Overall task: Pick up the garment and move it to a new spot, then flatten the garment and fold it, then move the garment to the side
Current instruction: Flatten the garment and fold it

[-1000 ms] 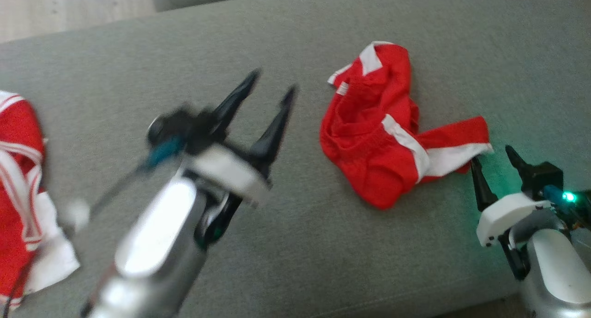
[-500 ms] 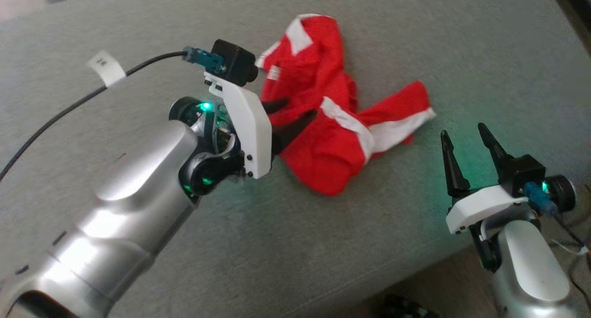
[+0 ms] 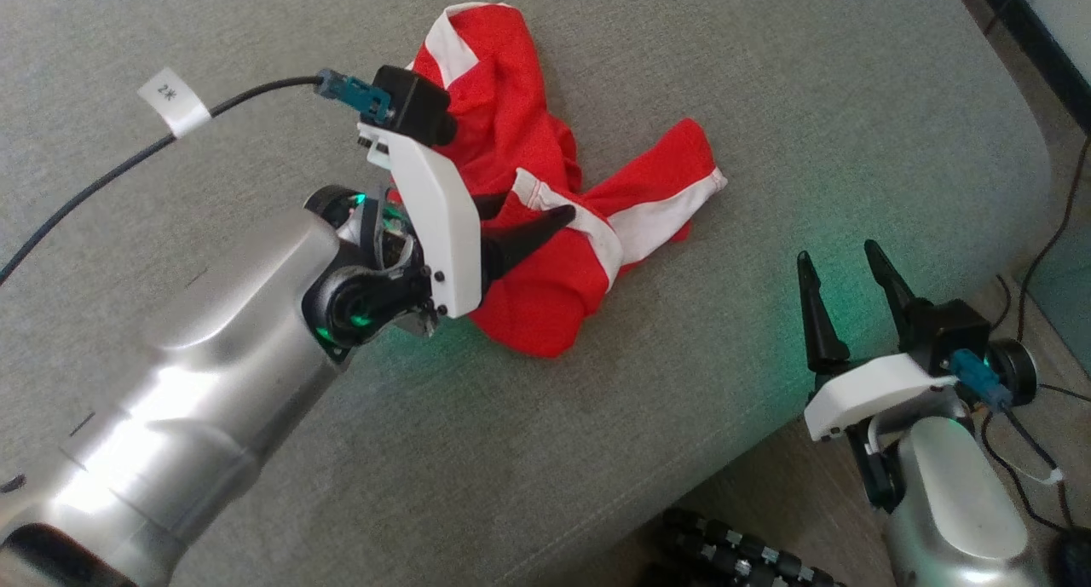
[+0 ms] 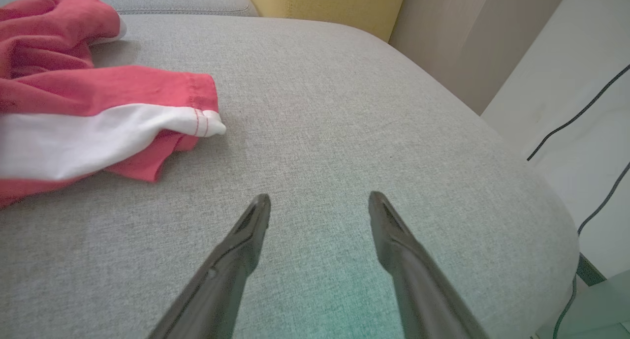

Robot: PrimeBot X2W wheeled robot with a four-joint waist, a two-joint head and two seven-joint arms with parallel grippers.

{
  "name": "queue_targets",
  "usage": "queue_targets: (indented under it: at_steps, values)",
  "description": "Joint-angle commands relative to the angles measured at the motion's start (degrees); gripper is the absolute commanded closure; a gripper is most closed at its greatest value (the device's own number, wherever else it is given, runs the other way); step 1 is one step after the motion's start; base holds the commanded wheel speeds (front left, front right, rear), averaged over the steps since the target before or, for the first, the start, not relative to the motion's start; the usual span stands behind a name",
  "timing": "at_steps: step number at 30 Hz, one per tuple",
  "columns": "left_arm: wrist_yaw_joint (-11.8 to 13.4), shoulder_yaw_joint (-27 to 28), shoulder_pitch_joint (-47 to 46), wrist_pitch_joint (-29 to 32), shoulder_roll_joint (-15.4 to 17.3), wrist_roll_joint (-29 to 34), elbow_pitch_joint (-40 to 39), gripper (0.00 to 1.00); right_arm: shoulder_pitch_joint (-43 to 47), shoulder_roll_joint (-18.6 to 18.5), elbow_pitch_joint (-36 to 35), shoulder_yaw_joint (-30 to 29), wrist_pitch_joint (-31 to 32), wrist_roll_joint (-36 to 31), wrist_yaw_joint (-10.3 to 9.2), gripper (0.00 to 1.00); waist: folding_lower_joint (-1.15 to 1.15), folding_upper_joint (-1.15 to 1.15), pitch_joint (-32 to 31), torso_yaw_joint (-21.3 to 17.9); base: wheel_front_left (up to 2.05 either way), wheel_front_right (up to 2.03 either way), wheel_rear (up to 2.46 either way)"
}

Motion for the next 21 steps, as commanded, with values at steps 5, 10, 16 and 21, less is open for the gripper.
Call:
queue_targets:
  at_steps: [5, 10, 16, 21]
  values:
    - [-0.34, 1.41, -4.44, -0.49, 0.67, -2.00, -2.78, 0.79, -1.48, -0.27, -0.34, 0.28, -1.02, 0.14, 0.37, 0.00, 0.00, 0.00, -0.22, 0.18, 0.00, 0.00, 0.00]
    - [-0.34, 0.13, -4.49, -1.29, 0.61, -4.24, -6.88, 1.00, -1.39, -0.19, -0.20, -0.15, -1.11, -0.03, 0.37, 0.00, 0.00, 0.00, -0.70, 2.57, 0.00, 0.00, 0.00]
    - [-0.34, -0.35, -3.30, -6.88, 4.45, -4.04, -14.59, 1.00, -0.66, -0.71, 0.13, 2.51, -1.05, 3.62, 0.37, 0.00, 0.00, 0.00, -3.24, 8.61, 0.00, 0.00, 0.00]
    - [-0.34, 1.76, -0.76, -15.04, 10.42, -2.17, -18.15, 1.00, 0.58, -3.39, 0.00, 5.86, 0.30, 6.03, 0.37, 0.00, 0.00, 0.00, -6.19, 14.14, 0.00, 0.00, 0.00]
